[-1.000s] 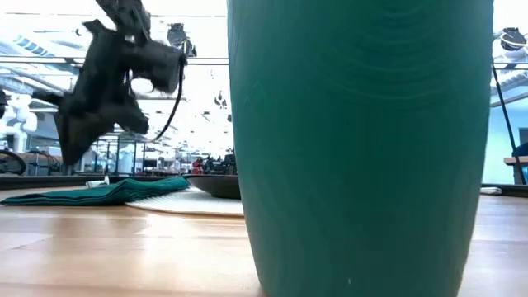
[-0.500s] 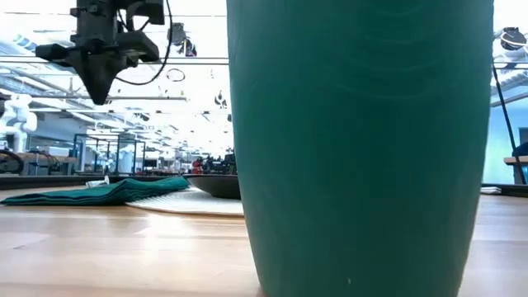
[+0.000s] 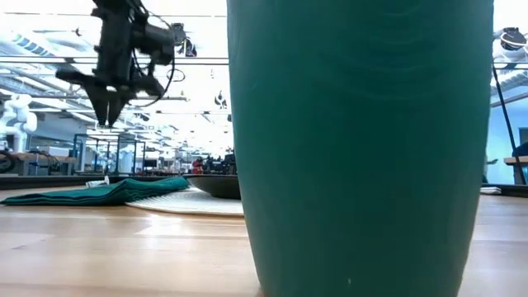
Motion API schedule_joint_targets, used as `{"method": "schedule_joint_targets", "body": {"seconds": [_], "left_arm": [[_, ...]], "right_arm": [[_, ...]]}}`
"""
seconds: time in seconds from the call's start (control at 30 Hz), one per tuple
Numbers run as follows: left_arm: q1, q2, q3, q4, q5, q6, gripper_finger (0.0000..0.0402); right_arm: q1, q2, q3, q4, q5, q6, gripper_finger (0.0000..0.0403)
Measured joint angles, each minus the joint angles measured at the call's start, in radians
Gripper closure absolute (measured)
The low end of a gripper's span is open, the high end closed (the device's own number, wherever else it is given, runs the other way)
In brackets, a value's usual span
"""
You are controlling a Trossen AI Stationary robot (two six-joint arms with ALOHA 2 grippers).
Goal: Set table place
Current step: Put the green fork on the napkin
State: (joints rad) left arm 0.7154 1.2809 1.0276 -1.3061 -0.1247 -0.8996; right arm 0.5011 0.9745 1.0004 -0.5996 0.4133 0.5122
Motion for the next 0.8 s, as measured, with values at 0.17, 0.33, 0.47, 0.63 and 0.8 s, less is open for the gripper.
{"method": "schedule_joint_targets", "body": {"seconds": [0.17, 0.33, 0.47, 0.63, 0.8], "left_arm": [[0.128, 0.086, -0.007, 0.159, 0.026, 0.089, 0.0285], [0.262, 0.179, -0.007, 0.198, 0.087, 0.169, 0.0252], [0.326, 0.222, -0.013, 0.186, 0.075, 0.224, 0.0249], [0.348, 0.225, -0.075, 0.26, 0.082, 0.207, 0.0249], [0.343, 0.225, -0.179, 0.306, 0.141, 0.174, 0.0249]], "right_arm": [[0.004, 0.014, 0.0, -0.001, 0.0, 0.045, 0.0403], [0.02, 0.038, 0.0, -0.001, -0.001, 0.077, 0.0403], [0.02, 0.042, 0.0, 0.02, -0.001, 0.082, 0.0403], [0.02, 0.042, 0.0, 0.02, 0.0, 0.081, 0.0403], [-0.006, 0.042, 0.0, 0.004, 0.005, 0.077, 0.0403]]}}
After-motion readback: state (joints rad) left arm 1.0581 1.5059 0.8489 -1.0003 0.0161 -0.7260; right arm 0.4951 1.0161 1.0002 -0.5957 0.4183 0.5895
